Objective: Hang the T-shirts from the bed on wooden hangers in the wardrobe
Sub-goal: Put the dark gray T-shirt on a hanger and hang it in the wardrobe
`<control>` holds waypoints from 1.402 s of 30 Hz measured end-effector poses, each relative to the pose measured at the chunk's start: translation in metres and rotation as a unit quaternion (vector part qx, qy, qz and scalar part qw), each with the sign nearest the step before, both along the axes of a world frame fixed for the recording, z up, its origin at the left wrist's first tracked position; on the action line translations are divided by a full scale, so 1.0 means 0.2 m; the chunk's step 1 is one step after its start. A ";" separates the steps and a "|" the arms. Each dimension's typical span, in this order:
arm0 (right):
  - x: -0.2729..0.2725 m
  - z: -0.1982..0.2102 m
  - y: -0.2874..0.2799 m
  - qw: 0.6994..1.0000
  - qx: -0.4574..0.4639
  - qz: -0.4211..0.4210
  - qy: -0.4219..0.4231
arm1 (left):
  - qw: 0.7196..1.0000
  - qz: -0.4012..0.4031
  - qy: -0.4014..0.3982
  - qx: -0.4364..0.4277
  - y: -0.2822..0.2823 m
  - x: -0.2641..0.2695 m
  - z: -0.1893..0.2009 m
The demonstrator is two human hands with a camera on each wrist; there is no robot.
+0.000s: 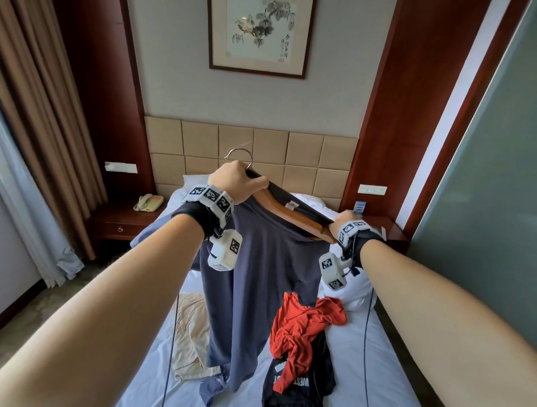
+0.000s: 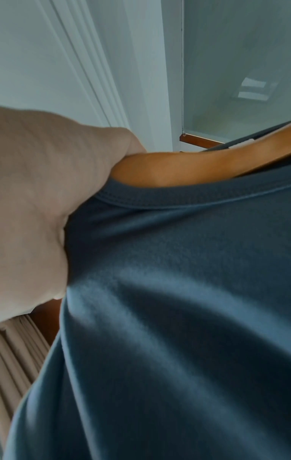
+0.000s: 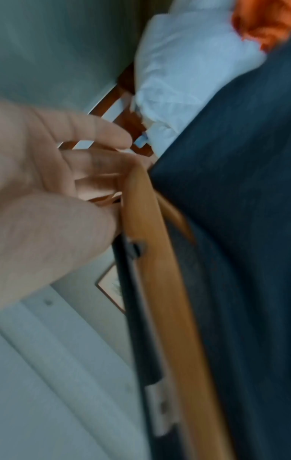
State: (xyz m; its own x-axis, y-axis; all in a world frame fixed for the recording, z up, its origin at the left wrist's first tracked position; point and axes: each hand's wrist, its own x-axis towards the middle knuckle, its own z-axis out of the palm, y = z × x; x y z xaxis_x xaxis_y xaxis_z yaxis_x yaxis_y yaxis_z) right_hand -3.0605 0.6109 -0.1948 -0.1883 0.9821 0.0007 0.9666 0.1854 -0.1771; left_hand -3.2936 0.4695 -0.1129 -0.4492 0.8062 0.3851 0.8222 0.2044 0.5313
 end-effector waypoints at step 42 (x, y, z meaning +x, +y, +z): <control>-0.04 0.01 -0.48 0.962 0.118 0.194 0.154 | 0.937 -0.181 -0.282 0.102 0.06 0.18 -0.33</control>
